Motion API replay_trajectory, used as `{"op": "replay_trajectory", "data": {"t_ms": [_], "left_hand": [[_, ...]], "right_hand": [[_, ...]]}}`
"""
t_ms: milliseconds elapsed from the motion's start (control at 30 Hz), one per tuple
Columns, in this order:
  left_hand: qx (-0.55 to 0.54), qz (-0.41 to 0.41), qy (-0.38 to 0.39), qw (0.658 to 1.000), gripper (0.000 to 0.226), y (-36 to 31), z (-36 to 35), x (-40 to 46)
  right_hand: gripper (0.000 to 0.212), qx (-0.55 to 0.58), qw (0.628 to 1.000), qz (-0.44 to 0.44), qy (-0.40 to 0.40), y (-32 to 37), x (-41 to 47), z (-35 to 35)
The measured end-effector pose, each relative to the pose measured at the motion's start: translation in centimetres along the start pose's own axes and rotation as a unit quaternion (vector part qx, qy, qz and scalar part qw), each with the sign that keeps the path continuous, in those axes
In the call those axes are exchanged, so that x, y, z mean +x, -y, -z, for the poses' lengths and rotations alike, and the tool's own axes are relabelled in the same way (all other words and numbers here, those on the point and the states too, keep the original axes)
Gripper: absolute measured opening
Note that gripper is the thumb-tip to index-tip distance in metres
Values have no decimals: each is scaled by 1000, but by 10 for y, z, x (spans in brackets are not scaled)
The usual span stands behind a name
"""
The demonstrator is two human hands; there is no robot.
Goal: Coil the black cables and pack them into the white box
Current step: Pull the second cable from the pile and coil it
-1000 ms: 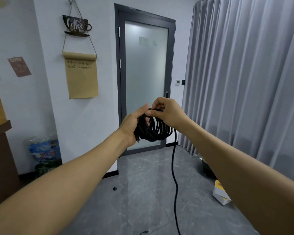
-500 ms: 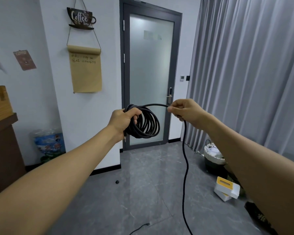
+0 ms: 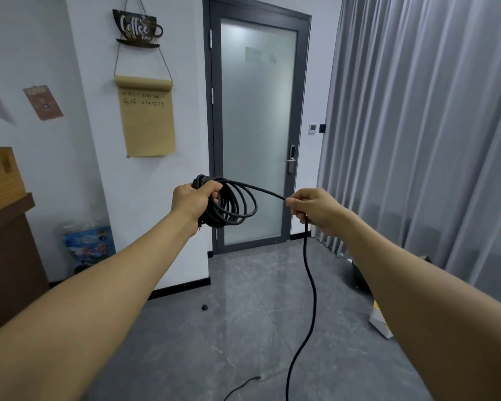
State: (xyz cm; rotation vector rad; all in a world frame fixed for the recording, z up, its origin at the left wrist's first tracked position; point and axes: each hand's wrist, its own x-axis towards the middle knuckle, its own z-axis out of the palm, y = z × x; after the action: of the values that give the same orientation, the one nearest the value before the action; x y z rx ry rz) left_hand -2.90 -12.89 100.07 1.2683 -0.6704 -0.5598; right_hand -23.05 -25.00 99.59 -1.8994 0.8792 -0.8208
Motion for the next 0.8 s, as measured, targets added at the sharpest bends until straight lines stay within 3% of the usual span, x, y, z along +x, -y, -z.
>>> {"op": "replay_trajectory", "data": {"t_ms": [267,433,567,700,800], "left_hand": [[-29,0,-67,997,25,-1,16,10],[-34,15,-160,986,20,-7,33,21],[40,-39,-181,982,15,-5,35,26],[181,-141,-198,953,17,-2,22,26],[252,-182,-208,927,22,1,13,21]], "right_hand": [[16,56,995,-40,73,-4,-4,-10],[22,-97,994,-34,39,-15,-4,-1],[17,-196,979,23,-44,-9,4,0],[21,-381,917,79,-86,18,6,-8],[27,-517,846,127,-19,41,2,-17]]}}
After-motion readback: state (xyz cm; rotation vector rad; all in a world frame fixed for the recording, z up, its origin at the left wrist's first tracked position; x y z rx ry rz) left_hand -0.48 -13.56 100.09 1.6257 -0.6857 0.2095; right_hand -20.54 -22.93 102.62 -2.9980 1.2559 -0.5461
